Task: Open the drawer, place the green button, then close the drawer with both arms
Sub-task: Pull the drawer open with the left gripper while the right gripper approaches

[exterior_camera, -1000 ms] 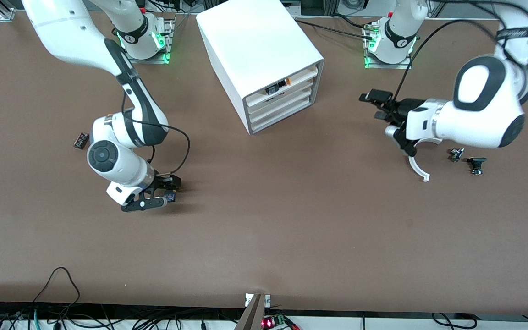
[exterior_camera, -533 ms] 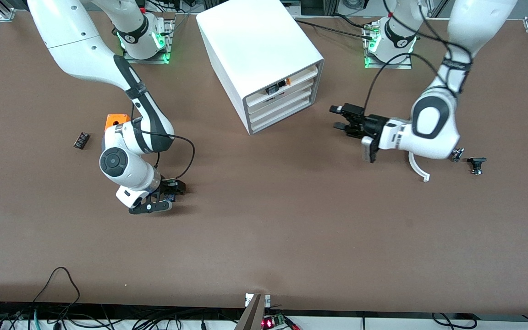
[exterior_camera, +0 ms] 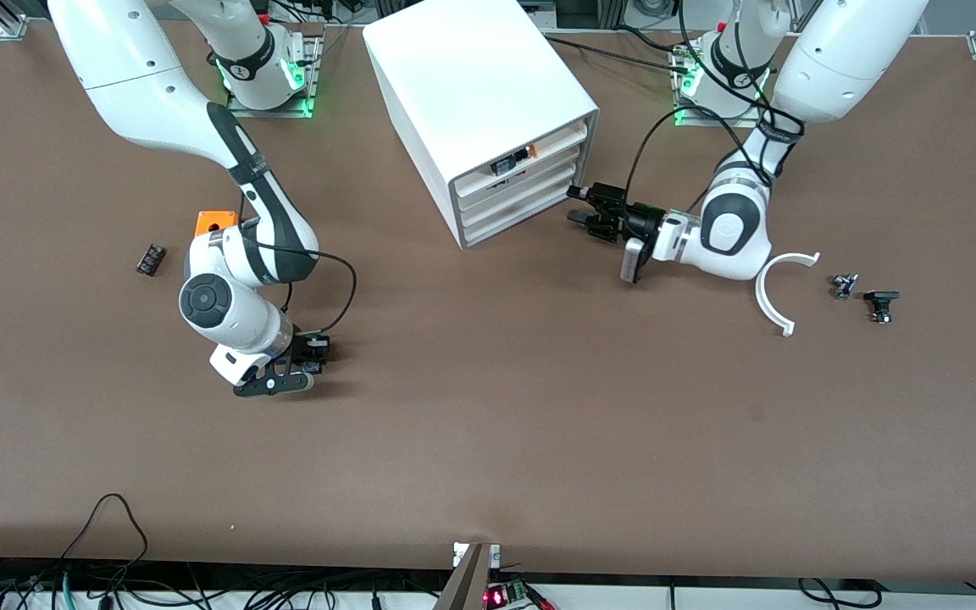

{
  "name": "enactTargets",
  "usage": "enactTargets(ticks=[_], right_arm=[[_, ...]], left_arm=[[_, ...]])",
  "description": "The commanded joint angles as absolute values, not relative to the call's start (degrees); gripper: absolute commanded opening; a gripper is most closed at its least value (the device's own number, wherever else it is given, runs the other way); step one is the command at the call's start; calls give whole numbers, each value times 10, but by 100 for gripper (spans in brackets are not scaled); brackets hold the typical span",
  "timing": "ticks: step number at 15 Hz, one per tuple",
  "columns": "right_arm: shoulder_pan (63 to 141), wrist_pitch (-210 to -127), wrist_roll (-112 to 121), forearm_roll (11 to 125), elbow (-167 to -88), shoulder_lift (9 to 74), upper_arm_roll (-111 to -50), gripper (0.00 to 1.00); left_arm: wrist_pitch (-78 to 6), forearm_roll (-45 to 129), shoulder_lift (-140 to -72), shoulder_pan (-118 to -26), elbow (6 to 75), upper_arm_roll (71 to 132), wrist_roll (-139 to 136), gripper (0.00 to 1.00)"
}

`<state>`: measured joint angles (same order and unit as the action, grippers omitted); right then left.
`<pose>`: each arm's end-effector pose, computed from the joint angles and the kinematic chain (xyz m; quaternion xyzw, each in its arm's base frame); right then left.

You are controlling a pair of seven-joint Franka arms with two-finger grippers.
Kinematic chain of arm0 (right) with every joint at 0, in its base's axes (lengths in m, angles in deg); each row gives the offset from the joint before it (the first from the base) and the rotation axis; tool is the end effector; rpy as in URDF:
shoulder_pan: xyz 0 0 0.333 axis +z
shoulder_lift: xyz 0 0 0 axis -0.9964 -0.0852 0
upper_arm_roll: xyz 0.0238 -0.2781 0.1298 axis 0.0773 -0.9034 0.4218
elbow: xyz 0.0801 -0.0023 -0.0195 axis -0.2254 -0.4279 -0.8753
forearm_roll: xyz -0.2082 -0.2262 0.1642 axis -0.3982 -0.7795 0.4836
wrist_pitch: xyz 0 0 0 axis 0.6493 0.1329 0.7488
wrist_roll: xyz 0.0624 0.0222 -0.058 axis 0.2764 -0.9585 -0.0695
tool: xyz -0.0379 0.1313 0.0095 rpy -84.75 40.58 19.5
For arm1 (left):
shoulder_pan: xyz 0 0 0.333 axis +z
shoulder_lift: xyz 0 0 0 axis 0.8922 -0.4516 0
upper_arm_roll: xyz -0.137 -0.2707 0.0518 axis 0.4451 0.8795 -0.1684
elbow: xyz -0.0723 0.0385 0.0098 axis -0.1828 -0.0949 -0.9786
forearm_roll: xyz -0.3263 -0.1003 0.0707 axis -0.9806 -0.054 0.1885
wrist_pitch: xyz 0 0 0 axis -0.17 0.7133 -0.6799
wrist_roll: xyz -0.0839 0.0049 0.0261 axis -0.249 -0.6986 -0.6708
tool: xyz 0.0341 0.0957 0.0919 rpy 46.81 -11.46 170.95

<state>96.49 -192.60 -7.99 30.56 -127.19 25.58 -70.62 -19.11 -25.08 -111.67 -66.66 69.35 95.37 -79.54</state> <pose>0.6171 0.1684 0.1886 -0.9975 -0.0653 -0.0114 0.0246 0.3933 -0.2374 0.1685 0.7352 -0.1746 -0.1118 0.6454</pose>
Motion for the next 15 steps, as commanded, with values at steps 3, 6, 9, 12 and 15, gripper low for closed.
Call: enactTargets(ticks=[3,6,9,12,15], right_arm=[[967,-1895,-93,314,-1239,263,-706,0],[968,-1796,-114,314,-1169,264,-706,0],[968,-1689,-129,317,-1096,264,-706,0],[973,-1614,-160,317,-1040,264,-705,0],[995,-1556,-228,317,-989,263,-705,0]], left_arm=[[-197,-270,-1133,-669,709,969,-825,67],[-197,-277,-1139,-675,712,969,-827,66],[-197,-284,-1142,-683,719,969,-828,58],[-199,-299,-1143,-708,724,969,-828,48],[-224,-308,-1148,-716,728,972,-828,43]])
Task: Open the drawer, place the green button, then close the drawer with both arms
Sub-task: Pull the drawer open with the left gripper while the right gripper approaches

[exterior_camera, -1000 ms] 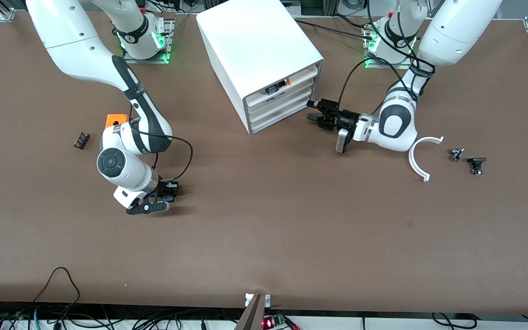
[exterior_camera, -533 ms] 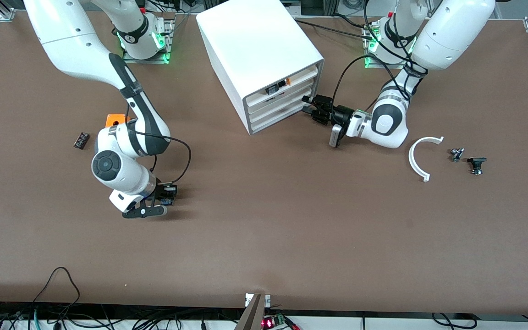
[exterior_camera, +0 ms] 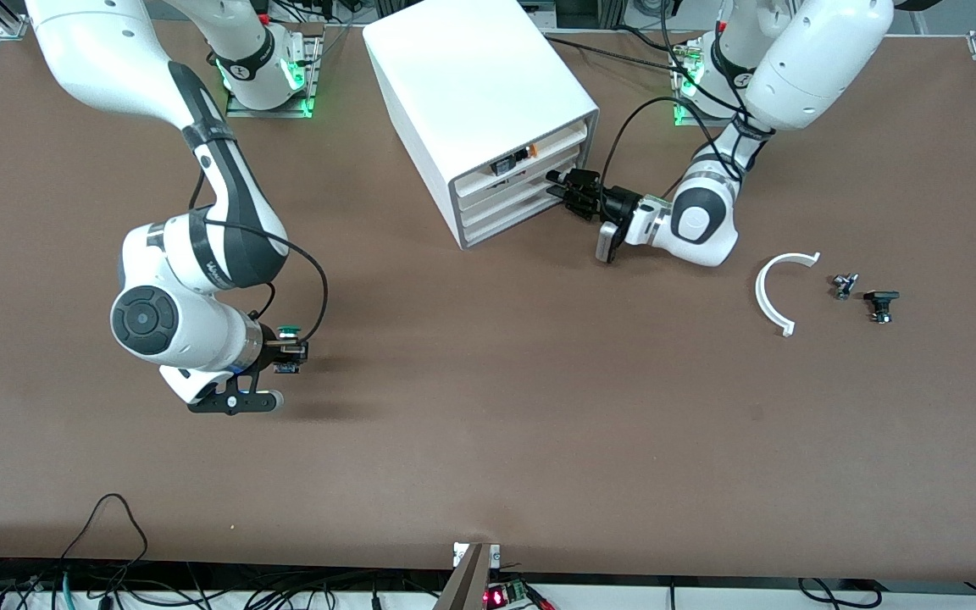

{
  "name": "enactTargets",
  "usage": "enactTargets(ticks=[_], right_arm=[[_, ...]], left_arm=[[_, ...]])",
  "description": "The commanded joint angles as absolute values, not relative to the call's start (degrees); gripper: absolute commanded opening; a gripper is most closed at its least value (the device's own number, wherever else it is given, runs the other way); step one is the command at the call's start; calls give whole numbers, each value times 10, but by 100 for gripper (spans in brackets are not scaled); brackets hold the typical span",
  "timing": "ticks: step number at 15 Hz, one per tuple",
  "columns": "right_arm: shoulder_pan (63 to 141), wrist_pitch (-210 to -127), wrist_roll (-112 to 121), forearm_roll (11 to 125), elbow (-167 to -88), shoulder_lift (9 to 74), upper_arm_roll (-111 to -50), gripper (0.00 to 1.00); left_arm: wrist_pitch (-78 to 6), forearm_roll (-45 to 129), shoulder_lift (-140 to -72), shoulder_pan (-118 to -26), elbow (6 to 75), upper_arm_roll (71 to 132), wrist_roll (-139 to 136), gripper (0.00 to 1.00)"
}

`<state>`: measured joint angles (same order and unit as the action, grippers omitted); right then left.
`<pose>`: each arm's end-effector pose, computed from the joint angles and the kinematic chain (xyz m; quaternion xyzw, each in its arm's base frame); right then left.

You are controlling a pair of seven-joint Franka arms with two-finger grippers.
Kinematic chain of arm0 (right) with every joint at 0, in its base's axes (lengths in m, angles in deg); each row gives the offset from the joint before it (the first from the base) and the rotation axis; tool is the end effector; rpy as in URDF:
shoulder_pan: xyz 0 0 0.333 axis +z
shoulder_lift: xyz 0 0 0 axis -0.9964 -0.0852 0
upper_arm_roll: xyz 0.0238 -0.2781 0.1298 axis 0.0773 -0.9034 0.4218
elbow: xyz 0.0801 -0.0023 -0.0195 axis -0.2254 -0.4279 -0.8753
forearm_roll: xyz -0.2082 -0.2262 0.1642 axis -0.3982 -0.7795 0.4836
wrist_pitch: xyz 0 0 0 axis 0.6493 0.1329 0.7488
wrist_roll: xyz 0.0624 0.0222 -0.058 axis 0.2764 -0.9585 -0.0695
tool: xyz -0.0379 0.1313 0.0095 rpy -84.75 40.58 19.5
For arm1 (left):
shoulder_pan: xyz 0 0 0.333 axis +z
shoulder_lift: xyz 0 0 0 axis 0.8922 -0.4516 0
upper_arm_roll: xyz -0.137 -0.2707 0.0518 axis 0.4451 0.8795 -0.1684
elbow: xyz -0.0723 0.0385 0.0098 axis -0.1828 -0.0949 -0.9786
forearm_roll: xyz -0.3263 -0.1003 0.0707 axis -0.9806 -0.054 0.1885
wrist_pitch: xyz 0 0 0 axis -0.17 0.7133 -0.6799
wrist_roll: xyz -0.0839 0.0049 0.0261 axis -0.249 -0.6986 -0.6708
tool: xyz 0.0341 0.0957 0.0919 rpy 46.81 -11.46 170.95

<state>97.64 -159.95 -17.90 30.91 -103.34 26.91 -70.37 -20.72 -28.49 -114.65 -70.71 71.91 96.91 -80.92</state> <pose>0.6466 0.1868 0.3249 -0.9984 0.0093 0.0543 0.0097 0.3505 -0.2705 0.1414 0.7275 -0.1640 -0.1506 0.6489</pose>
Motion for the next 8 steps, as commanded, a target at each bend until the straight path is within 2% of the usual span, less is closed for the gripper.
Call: enactTargets(ticks=[1,2,4,8], right_arm=[[1005,-1542,-254,317,-975,262,-705,0],[1014,-1529,-284,317,-963,261,-705,0],[1027,-1518,-331,318,-949,261,-705,0],[1065,-1514,-431,328,-929,261,-705,0]], left_arm=[[-227,-310,-1148,-720,729,972,-827,43],[-227,-310,-1148,-720,729,972,-828,35],[-226,-310,-1147,-719,728,972,-827,1],[-222,-306,-1143,-701,720,968,-818,0]])
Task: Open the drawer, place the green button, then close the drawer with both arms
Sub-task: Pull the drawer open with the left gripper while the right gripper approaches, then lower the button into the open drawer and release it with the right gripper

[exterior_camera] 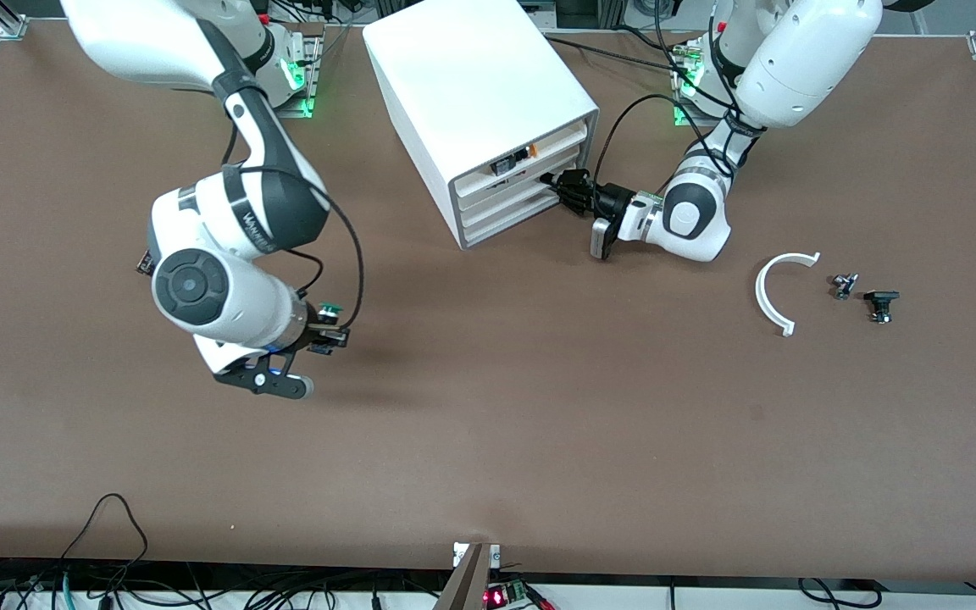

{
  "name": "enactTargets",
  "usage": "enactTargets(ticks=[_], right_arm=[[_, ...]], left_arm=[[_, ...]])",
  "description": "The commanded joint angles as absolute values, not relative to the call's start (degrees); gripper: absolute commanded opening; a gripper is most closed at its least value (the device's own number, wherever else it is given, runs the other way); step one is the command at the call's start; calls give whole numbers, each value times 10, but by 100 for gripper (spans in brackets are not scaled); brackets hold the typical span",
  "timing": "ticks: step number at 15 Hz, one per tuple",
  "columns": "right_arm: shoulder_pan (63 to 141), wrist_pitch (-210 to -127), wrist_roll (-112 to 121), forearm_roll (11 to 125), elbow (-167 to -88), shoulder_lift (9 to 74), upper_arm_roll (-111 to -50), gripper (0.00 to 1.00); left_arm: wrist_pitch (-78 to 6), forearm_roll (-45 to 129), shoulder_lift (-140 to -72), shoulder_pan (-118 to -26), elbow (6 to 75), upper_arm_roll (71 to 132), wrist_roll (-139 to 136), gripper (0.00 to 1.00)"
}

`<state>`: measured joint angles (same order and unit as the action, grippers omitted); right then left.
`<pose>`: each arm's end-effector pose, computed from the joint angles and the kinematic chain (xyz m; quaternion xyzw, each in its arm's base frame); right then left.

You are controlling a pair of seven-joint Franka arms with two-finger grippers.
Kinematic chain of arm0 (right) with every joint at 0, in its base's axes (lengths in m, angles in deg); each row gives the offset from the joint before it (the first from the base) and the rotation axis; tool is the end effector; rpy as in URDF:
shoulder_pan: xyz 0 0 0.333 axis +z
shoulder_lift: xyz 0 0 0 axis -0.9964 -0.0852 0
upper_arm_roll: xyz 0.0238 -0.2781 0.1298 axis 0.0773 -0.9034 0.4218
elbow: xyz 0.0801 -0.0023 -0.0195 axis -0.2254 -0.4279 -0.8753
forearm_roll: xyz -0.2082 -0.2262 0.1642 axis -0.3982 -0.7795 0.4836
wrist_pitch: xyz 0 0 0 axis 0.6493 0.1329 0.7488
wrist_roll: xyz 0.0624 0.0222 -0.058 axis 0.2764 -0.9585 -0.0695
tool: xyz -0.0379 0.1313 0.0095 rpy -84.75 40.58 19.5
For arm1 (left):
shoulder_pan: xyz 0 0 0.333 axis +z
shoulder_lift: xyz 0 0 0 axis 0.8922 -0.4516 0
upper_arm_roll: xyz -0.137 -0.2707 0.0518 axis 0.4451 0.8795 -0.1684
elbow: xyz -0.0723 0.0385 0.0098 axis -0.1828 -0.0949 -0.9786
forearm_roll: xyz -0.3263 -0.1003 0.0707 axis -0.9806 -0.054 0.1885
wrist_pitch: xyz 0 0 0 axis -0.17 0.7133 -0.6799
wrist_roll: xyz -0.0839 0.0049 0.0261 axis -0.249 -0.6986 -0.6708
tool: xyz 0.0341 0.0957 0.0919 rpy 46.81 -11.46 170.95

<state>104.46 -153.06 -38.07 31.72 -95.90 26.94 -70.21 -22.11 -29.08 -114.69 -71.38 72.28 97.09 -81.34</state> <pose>0.6246 0.2653 0.3711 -0.9905 0.1257 0.0546 0.0059 0.3467 -0.2737 0.1378 0.7333 -0.1652 -0.1487 0.6425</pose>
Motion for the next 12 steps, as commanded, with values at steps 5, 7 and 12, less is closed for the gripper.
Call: enactTargets(ticks=[5,7,12], right_arm=[[1125,-1525,-571,328,-899,257,-705,0],[1145,-1546,-628,328,-898,256,-705,0],[1211,-1621,-798,326,-898,238,-706,0]], left_arm=[[-222,-235,-1149,-678,648,936,-749,0],[-222,-199,-1148,-670,615,921,-717,0],[-222,-144,-1162,-647,550,918,-678,0]])
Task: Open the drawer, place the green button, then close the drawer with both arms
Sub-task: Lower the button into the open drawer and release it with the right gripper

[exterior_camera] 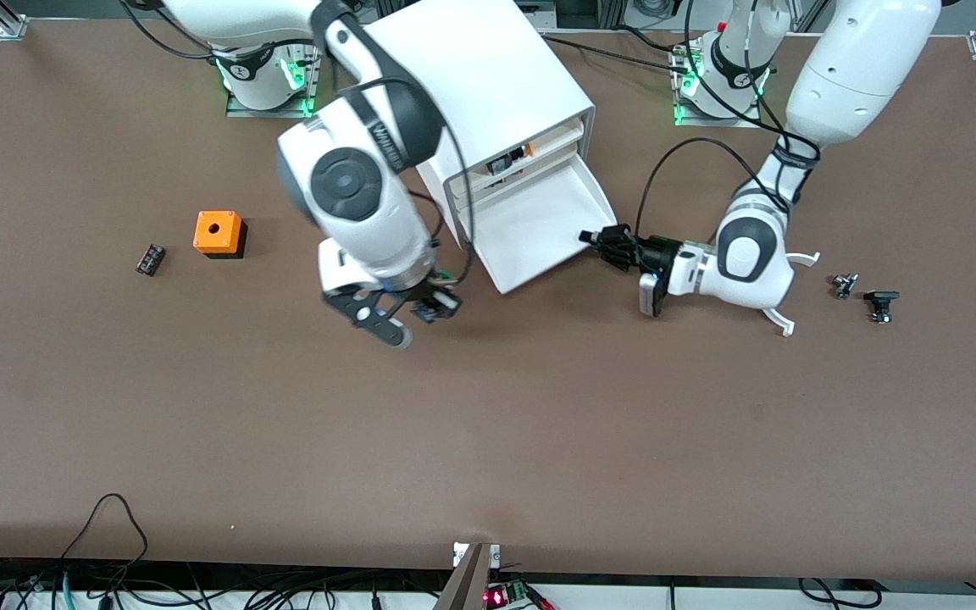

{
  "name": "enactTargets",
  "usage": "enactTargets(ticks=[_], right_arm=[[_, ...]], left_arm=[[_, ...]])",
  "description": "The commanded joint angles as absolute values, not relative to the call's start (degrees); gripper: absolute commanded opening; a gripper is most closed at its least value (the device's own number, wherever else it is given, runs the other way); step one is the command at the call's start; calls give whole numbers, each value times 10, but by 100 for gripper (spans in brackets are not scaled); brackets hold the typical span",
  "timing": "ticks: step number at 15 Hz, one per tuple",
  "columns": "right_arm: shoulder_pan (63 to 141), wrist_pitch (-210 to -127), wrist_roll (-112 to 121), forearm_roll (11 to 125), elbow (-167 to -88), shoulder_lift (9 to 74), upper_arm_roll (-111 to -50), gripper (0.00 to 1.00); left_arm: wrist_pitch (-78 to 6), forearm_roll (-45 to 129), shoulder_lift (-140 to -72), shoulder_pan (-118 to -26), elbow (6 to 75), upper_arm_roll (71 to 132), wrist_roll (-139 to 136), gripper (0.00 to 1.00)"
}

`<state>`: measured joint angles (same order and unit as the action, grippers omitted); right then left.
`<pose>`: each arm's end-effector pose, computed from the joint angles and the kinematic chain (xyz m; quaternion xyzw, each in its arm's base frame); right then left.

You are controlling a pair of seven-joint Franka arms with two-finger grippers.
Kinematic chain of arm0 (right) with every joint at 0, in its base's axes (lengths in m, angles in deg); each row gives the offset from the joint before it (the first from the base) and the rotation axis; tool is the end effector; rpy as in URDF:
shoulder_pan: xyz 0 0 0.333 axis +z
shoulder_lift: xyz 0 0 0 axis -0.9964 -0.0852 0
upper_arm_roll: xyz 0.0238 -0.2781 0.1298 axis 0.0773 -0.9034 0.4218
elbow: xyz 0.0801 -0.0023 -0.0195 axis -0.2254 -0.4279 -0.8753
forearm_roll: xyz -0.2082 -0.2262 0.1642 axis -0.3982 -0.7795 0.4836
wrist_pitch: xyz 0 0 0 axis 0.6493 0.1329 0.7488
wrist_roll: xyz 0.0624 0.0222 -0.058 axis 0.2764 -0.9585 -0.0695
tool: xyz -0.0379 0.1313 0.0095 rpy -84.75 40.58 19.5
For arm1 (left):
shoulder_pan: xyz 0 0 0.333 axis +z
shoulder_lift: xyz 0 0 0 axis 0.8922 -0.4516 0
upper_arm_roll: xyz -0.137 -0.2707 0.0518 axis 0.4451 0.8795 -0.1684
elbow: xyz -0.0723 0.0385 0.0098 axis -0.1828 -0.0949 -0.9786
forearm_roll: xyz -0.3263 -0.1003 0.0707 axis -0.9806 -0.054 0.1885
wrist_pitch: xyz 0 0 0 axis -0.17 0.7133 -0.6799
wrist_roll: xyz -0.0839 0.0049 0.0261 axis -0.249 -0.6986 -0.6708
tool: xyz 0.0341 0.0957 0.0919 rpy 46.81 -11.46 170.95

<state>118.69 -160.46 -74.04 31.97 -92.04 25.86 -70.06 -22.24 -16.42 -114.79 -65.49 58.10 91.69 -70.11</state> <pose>0.5628 0.4271 0.3989 -0.9481 0.3127 0.0042 0.0572 0.4686 -0.1983 0.1699 0.7889 -0.1719 -0.1052 0.5806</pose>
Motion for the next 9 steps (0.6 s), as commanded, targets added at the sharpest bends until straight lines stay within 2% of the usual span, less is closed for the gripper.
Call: enactTargets(ticks=[1,2,3,4,6,9], right_arm=[[1221,-1628,-822,326,-899,236,-706,0],[1232,-1637,-847,325,-899,231,-706,0],[1242,-1644,-871,325,-899,230,-706,0],[1254,-1655,-897,324,-899,223,-706,0],[1276,-1671,-946,322,-899,208,-707,0],[1313,-1693,-1002,311,-899,180,-713,0]], left_arm=[[-222,-136,-1167,-641,541,917,-678,0],[-221,-123,-1167,-633,536,918,-678,11],[-221,-114,-1166,-629,533,918,-677,78],[-218,-107,-1164,-623,530,918,-678,100],[-204,-102,-1160,-618,526,917,-676,100],[-177,-55,-1154,-614,477,907,-627,100]])
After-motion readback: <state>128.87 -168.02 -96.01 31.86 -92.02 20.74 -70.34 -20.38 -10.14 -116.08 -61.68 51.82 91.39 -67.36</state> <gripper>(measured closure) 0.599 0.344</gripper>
